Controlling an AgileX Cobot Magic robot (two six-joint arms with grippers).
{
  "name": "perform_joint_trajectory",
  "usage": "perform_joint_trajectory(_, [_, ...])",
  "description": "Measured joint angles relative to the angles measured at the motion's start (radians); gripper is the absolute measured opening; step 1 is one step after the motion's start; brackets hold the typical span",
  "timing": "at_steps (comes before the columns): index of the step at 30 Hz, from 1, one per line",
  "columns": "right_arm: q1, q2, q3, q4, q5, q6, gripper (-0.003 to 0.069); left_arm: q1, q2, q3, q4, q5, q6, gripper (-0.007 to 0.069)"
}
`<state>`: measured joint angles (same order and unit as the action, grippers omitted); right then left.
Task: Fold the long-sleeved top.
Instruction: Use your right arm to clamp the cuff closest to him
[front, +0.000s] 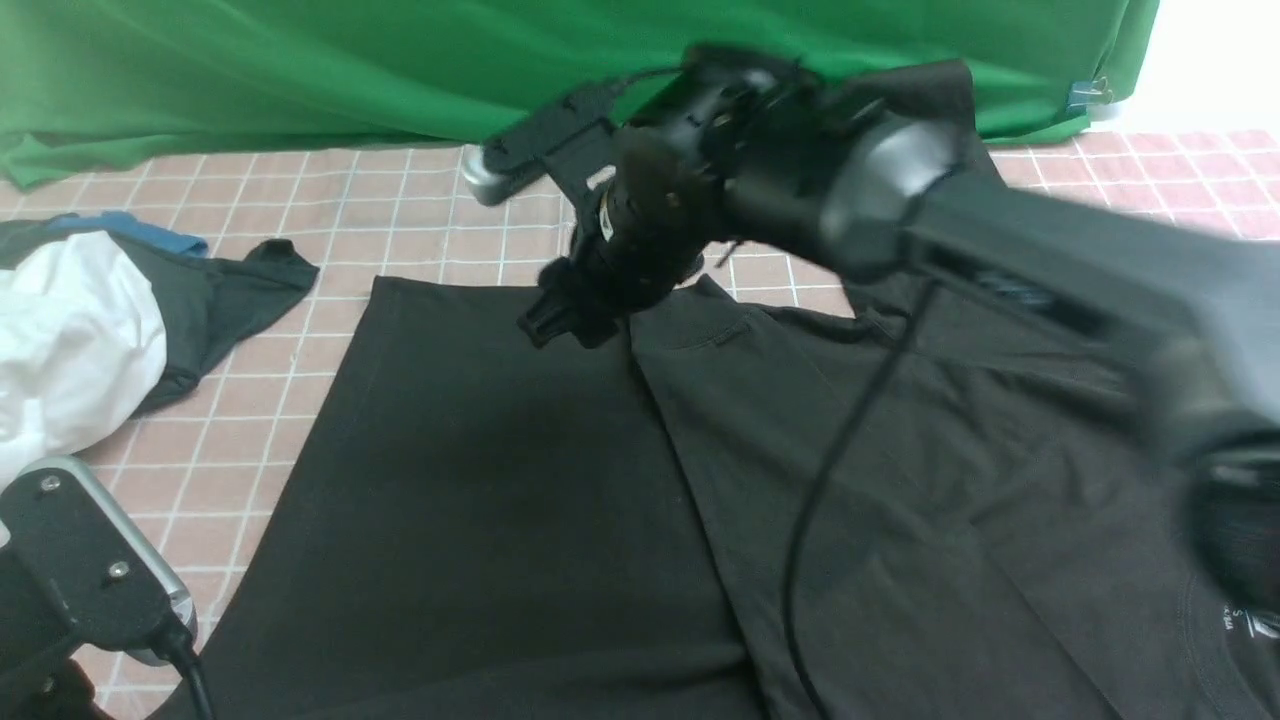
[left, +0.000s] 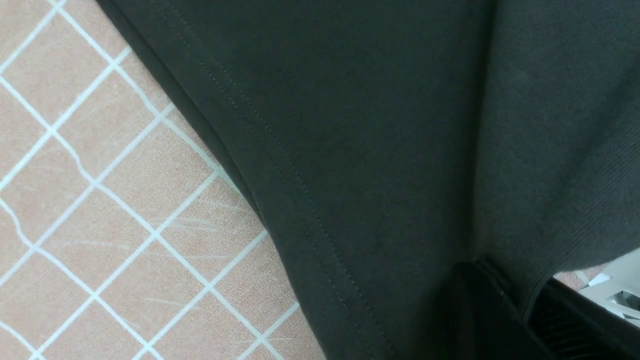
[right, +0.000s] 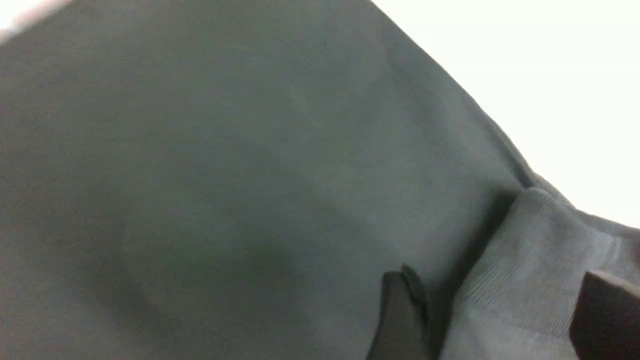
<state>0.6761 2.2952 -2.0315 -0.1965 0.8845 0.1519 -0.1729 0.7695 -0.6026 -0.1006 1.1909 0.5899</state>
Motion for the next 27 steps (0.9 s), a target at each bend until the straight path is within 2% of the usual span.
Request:
perform_joint_trajectory(6, [-0.045, 0.111, -0.083, -0.007, 0.033, 0.014, 0.0461, 0.0, 0.0, 0.0, 0.019, 0.001, 0.0, 0.0035])
perform_joint_trajectory(16, [-0.053, 0.145, -0.088, 0.069, 0.031, 0.001, 0.0459, 0.0, 0.0, 0.0, 0.021, -0.015, 0.0, 0.0035])
perform_joint_trajectory(18, [-0.053, 0.15, -0.088, 0.069, 0.03, -0.004, 0.0424, 0.0, 0.0, 0.0, 0.021, -0.016, 0.0, 0.0035])
perform_joint_trajectory(20, [-0.053, 0.15, -0.088, 0.068, 0.03, -0.018, 0.0332, 0.0, 0.0, 0.0, 0.021, -0.018, 0.0, 0.0035])
perform_joint_trajectory(21, [-0.053, 0.15, -0.088, 0.068, 0.03, -0.018, 0.0321, 0.0, 0.0, 0.0, 0.021, -0.018, 0.0, 0.0035])
perform_joint_trajectory(23, [-0.053, 0.15, -0.09, 0.067, 0.031, -0.044, 0.0188, 0.0, 0.0, 0.0, 0.022, -0.018, 0.0, 0.0035])
perform_joint_trajectory(24, [-0.053, 0.15, -0.09, 0.067, 0.033, -0.046, 0.0165, 0.0, 0.0, 0.0, 0.022, -0.018, 0.0, 0.0035])
perform_joint_trajectory(25, [-0.053, 0.15, -0.095, 0.067, 0.041, -0.054, 0.0097, 0.0, 0.0, 0.0, 0.022, -0.018, 0.0, 0.0035])
perform_joint_trajectory(27, [-0.053, 0.145, -0.098, 0.068, 0.053, -0.062, 0.0071, 0.0, 0.0, 0.0, 0.022, -0.018, 0.0, 0.0035])
